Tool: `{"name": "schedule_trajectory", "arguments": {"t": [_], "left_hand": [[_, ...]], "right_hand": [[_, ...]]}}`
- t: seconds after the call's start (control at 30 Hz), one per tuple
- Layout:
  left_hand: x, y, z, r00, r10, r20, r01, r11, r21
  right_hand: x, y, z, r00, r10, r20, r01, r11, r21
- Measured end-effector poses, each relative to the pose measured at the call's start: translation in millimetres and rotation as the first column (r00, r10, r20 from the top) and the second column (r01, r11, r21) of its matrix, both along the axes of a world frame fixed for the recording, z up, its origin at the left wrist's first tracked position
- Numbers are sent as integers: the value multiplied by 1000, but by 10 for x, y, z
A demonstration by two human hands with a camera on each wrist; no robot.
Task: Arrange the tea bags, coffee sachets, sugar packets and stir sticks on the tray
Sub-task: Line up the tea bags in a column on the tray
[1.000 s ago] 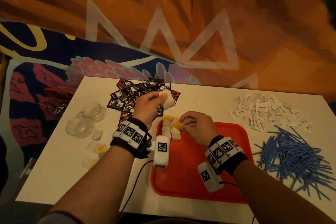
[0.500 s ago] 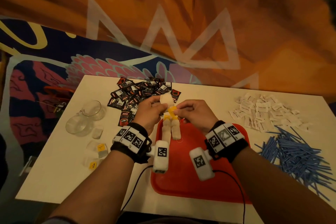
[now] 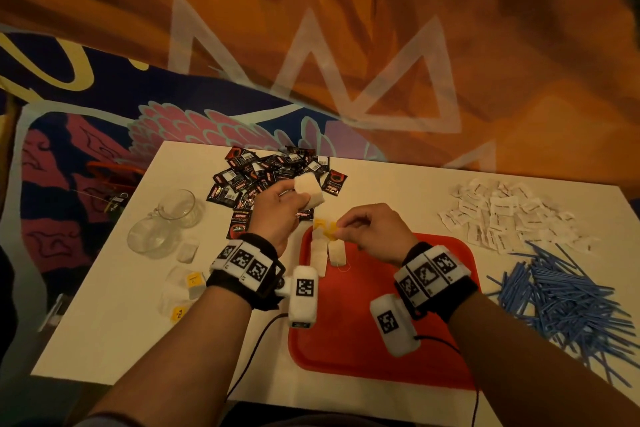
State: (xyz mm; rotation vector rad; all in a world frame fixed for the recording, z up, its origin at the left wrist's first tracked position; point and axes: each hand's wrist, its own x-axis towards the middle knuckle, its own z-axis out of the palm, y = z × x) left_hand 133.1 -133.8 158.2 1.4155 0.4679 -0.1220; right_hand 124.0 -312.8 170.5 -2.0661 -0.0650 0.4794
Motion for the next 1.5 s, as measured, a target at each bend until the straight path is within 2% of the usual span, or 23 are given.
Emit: {"name": "schedule_trajectory", "arguments": {"t": [0.1,0.2,0.37,0.53,0.7,0.87,1.07,1.23,1.33,1.43,1.5], "left_hand": [[-62,-87,-11,992,-79,96,71,994,86],[-104,-151,-3,980,-141,139,125,985,116],[-139,-210,65,956,-208,206,197,978,73],[-132,-195,47,965,-196,173,192,981,37],[-114,-200,39,972,-179,150,170,983,73],[-108,-210,47,972,-198,130,187,978,91],[-65,-194,-46,971,-227,71,213,964,160],[-37,-138,-234,961,-274,17,258,922,290],[-62,-63,-332,975,-216,-56,223,953,207],[-138,74,-428,970,-145,-192,168,980,105],[-181,191,-559,959,-125,-256,154,983,95]], "right_hand": [[26,38,81,988,-105,-117,135,948,287],[72,79,153,966,-217,-141,254,897,363],[151,80,72,947,-320,-14,313,916,249],[183,82,-22,931,-343,124,331,937,111],[139,116,-61,918,-364,158,344,929,139],[126,109,-168,937,-348,10,335,909,248],[145,118,-308,936,-344,78,319,919,233],[157,119,-525,931,-360,60,349,926,146],[190,112,-795,920,-391,-2,390,917,81],[200,67,-1070,889,-443,-117,443,896,-27],[176,6,-1271,894,-411,-178,394,911,-122]]}}
